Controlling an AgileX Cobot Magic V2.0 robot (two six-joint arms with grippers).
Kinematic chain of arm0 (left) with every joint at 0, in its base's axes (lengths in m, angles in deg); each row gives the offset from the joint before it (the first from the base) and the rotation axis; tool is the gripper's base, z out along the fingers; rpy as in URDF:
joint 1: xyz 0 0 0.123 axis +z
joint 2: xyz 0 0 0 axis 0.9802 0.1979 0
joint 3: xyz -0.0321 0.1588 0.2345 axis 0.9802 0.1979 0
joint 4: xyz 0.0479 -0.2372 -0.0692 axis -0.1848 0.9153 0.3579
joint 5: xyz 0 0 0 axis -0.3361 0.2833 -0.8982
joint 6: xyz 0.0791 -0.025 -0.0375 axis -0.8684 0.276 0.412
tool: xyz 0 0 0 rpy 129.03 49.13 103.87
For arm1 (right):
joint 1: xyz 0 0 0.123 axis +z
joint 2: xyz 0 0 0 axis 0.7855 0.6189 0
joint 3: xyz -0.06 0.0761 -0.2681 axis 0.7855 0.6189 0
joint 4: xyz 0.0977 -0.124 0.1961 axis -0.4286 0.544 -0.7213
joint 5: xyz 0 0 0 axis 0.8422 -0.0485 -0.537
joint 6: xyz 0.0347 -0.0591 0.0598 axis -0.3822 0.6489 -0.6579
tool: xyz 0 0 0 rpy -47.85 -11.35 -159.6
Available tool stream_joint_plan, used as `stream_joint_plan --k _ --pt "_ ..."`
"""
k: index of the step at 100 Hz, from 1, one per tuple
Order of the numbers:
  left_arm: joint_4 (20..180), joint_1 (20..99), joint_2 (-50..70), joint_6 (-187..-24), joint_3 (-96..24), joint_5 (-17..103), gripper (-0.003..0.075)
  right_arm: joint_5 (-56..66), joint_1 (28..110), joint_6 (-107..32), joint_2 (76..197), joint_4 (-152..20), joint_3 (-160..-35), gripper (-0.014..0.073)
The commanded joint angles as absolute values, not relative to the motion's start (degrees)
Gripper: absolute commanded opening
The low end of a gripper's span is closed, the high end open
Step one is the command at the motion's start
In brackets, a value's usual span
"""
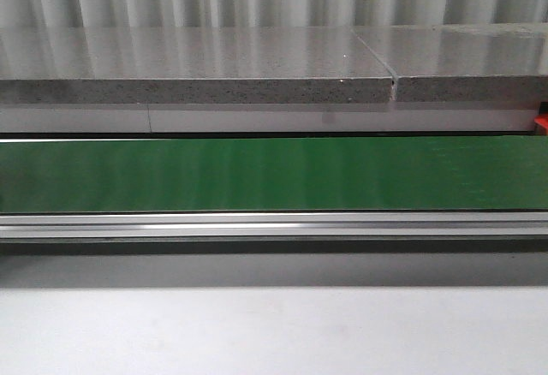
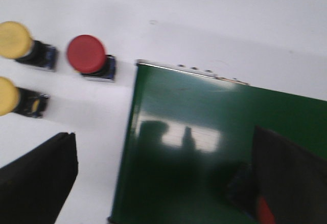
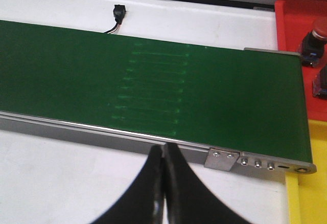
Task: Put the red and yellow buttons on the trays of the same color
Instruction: 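Lower the red button onto the conveyor and open the left gripper, then move the left gripper to a yellow push button and grasp it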
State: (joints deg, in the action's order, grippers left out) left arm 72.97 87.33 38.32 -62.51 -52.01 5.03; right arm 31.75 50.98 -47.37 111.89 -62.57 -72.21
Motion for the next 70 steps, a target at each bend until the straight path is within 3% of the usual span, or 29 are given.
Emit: stream_joint_plan --k 1,32,70 --pt "72.59 91.89 36.40 -62.10 -54.08 7.13 0.0660 28.44 50.89 -47.44 111.92 -62.73 -73.62 -0.0069" --pt "72.59 104.54 44.38 -62.10 -54.20 9.52 0.0660 28.44 50.89 -47.44 111.92 -62.73 -73.62 -0.0069" --pt "72.59 105.52 57.35 -62.10 -62.85 8.28 0.0660 28.44 50.89 -47.44 111.92 -62.73 -73.62 -0.0069"
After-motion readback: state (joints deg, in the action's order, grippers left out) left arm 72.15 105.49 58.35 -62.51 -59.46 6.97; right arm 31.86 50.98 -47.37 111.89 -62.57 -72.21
